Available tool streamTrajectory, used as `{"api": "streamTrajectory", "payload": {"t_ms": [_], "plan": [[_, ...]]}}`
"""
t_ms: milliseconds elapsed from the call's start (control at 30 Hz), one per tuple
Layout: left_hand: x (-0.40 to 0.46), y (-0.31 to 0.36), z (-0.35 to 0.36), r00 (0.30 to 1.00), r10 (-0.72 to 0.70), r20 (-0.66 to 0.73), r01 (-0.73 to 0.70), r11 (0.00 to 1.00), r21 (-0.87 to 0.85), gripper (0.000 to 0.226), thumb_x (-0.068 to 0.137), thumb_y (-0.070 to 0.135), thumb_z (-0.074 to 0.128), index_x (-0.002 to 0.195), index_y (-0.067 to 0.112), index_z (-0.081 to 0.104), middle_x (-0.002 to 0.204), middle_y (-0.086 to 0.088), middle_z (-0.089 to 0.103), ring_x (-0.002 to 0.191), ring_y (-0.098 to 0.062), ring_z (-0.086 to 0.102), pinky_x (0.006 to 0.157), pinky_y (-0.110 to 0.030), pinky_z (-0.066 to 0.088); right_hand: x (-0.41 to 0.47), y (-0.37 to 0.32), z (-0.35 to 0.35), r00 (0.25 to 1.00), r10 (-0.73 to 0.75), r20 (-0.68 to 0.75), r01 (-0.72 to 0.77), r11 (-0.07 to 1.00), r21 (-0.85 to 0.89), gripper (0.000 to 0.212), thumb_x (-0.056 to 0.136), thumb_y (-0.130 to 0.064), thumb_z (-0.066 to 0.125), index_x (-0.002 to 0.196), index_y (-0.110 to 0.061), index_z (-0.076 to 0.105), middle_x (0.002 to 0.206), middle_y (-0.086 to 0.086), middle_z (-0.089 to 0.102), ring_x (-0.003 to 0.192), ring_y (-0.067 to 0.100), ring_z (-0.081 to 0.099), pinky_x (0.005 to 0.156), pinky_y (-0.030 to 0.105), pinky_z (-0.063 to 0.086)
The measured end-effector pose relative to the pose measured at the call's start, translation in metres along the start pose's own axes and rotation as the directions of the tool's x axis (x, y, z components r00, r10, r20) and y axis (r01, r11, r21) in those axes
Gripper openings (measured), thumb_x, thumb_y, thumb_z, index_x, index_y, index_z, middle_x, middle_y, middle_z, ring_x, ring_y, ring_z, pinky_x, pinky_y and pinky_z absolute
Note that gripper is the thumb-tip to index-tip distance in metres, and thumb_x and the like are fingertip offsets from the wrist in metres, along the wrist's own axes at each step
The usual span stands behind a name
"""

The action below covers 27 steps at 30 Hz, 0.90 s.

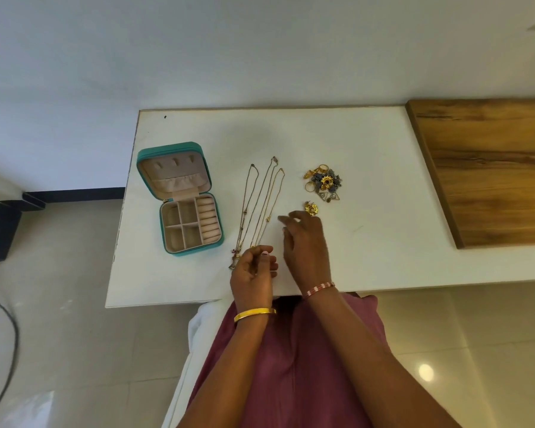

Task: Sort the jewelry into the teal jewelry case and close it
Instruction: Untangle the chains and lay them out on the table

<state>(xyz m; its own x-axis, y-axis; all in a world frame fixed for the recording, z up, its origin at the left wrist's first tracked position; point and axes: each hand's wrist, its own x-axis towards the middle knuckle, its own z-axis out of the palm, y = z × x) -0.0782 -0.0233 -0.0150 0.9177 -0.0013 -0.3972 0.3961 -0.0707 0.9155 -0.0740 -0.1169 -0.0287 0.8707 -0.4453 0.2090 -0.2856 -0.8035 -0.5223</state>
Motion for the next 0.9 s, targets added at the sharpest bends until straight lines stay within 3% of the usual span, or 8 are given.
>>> {"api": "streamTrajectory", "payload": {"t_ms": [133,233,333,467,533,633,767,900], "plan": [[0.005,0.003,-0.008,0.988,0.041,-0.151,-0.042,0.999,0.0,0.016,0.088,0.004,0.049,0.089,0.011,0.063,0.08,-0.002,0.064,0.07,-0.013,0.062,0.061,-0.016,0.053,-0.005,-0.007,0.014,0.965,-0.193,0.178,0.215,0.97,-0.115,0.047,0.053,0.011,0.074,0.097,-0.004,0.068,0.099,0.015,0.069,0.083,0.033,0.065,0.065,0.033,0.054],[0.006,0.005,-0.009,0.982,0.034,-0.188,-0.035,0.999,-0.002,0.016,0.088,0.003,0.049,0.087,0.014,0.062,0.08,0.0,0.063,0.071,-0.012,0.06,0.06,-0.012,0.051,-0.005,-0.003,0.014,0.939,-0.225,0.261,0.28,0.939,-0.198,0.053,0.046,0.008,0.077,0.097,-0.005,0.069,0.102,0.013,0.07,0.081,0.03,0.066,0.066,0.032,0.053],[0.006,0.005,-0.009,0.981,0.021,-0.191,-0.019,1.0,0.014,0.016,0.087,0.004,0.05,0.087,0.015,0.061,0.084,-0.003,0.063,0.072,-0.011,0.06,0.062,-0.012,0.051,-0.006,0.005,0.009,0.943,-0.199,0.267,0.266,0.933,-0.243,0.053,0.047,0.006,0.078,0.098,-0.006,0.069,0.104,0.011,0.07,0.082,0.029,0.066,0.067,0.031,0.053],[0.005,0.005,-0.008,0.986,0.007,-0.168,0.004,0.998,0.066,0.015,0.087,0.004,0.052,0.089,0.014,0.063,0.088,-0.006,0.064,0.08,-0.02,0.062,0.082,-0.037,0.054,-0.008,0.009,0.007,0.947,-0.175,0.268,0.244,0.937,-0.249,0.054,0.049,0.006,0.077,0.101,-0.007,0.068,0.108,0.012,0.069,0.084,0.031,0.066,0.069,0.035,0.054],[0.005,0.005,-0.007,0.988,0.017,-0.155,-0.001,0.995,0.102,0.015,0.087,0.005,0.052,0.092,0.013,0.064,0.093,-0.005,0.065,0.09,-0.025,0.062,0.089,-0.043,0.052,-0.008,0.008,0.005,0.954,-0.181,0.239,0.234,0.948,-0.217,0.052,0.053,0.007,0.074,0.103,-0.005,0.067,0.11,0.014,0.067,0.085,0.033,0.065,0.069,0.036,0.054],[0.003,0.006,-0.006,0.987,0.054,-0.155,-0.031,0.989,0.148,0.019,0.088,0.003,0.049,0.096,0.012,0.064,0.096,0.001,0.063,0.097,-0.022,0.061,0.092,-0.042,0.051,-0.009,0.005,0.001,0.944,-0.236,0.229,0.28,0.942,-0.183,0.05,0.054,0.005,0.072,0.103,-0.007,0.068,0.108,0.012,0.069,0.083,0.031,0.065,0.067,0.033,0.053],[0.005,0.007,-0.008,0.973,0.067,-0.223,-0.043,0.993,0.111,0.024,0.088,-0.001,0.046,0.1,0.011,0.063,0.097,0.0,0.063,0.096,-0.018,0.06,0.093,-0.041,0.05,-0.016,0.001,0.005,0.877,-0.344,0.335,0.419,0.889,-0.184,0.058,0.043,-0.001,0.08,0.1,-0.012,0.07,0.105,0.006,0.071,0.084,0.028,0.066,0.066,0.029,0.053],[0.005,0.009,-0.009,0.971,0.042,-0.237,-0.023,0.996,0.082,0.026,0.088,-0.003,0.043,0.102,0.008,0.063,0.1,-0.005,0.064,0.093,-0.016,0.06,0.093,-0.041,0.05,-0.02,0.009,0.001,0.871,-0.359,0.336,0.429,0.889,-0.163,0.058,0.04,-0.001,0.082,0.095,-0.013,0.072,0.1,0.006,0.072,0.081,0.029,0.067,0.063,0.03,0.054]]}}
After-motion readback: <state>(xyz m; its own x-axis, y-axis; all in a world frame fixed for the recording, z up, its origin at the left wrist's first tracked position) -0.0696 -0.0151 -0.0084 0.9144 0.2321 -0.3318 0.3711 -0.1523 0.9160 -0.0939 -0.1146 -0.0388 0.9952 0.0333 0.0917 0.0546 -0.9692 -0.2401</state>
